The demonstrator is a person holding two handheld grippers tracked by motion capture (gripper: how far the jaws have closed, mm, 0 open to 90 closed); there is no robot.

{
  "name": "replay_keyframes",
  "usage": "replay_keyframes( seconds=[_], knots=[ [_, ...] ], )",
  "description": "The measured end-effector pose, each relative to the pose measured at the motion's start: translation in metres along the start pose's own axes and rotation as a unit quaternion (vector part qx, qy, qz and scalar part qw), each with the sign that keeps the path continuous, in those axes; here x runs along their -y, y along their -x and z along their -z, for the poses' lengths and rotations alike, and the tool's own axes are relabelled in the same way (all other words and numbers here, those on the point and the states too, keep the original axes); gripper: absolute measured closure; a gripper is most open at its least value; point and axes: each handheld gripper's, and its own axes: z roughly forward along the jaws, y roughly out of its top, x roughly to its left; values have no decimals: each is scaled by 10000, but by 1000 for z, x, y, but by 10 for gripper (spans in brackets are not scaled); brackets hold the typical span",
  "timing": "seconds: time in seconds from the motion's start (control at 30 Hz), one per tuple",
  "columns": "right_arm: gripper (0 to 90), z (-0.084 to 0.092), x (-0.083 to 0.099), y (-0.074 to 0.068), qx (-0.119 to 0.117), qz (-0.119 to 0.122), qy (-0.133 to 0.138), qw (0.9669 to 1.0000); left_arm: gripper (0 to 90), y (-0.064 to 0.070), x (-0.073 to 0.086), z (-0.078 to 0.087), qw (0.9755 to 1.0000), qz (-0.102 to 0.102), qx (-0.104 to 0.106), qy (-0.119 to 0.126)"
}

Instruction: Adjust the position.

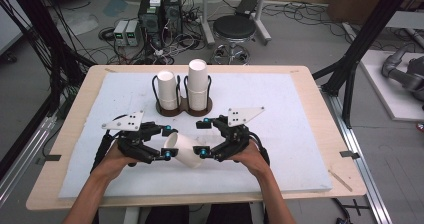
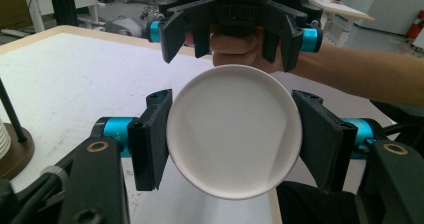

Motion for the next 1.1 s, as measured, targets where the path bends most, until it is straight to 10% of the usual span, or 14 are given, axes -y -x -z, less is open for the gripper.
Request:
replay_keyframes(
  seconds=[1.1],
  knots=[
    [175, -30, 10, -3, -435, -16, -548, 9975, 361, 5, -14, 7, 9988, -217, 143, 416]
  ],
)
